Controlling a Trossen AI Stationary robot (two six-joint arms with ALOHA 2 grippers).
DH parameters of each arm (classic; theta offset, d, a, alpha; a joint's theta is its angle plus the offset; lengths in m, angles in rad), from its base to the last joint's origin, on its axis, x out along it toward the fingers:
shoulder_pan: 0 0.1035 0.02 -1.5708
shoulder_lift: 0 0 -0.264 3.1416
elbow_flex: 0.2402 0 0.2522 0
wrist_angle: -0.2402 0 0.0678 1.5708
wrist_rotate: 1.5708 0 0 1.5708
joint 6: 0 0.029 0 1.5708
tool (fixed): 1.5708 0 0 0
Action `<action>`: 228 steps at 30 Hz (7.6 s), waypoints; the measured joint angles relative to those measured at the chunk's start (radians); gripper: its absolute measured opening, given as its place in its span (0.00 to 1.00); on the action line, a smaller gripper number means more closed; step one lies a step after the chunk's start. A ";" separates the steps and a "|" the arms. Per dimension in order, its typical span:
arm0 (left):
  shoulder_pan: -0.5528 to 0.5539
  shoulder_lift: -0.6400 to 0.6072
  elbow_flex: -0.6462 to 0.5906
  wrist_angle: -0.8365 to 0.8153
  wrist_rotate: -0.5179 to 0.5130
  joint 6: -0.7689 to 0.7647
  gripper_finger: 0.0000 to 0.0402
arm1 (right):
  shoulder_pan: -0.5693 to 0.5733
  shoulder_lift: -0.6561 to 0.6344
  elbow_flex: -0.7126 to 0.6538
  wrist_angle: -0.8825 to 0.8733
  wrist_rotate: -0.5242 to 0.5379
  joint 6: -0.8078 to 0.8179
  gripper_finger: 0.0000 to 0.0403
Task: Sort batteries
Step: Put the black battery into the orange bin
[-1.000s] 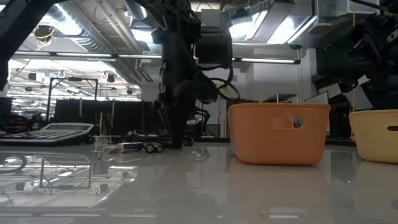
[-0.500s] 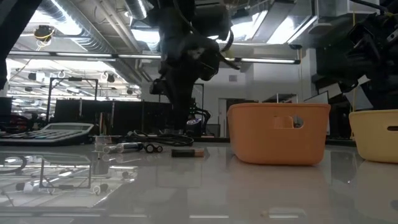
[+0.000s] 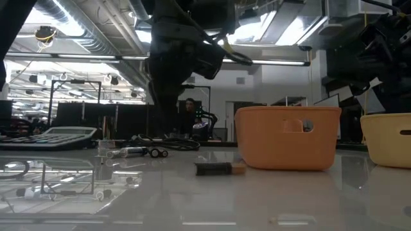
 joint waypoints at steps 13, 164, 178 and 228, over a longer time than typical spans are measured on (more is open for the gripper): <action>-0.189 0.010 0.000 0.269 0.188 -0.031 0.26 | 0.000 0.000 0.000 0.000 0.000 0.000 0.30; 0.074 -0.191 0.444 -0.531 -0.387 0.148 0.29 | 0.001 0.448 0.543 0.055 -0.283 -0.087 0.30; 0.219 -0.251 0.308 -0.403 -0.339 0.310 0.29 | 0.179 1.191 0.960 -0.302 -0.378 -0.140 0.30; 0.072 -0.665 -0.881 0.718 -0.167 0.034 0.29 | 0.773 2.011 1.161 0.227 0.096 0.362 0.30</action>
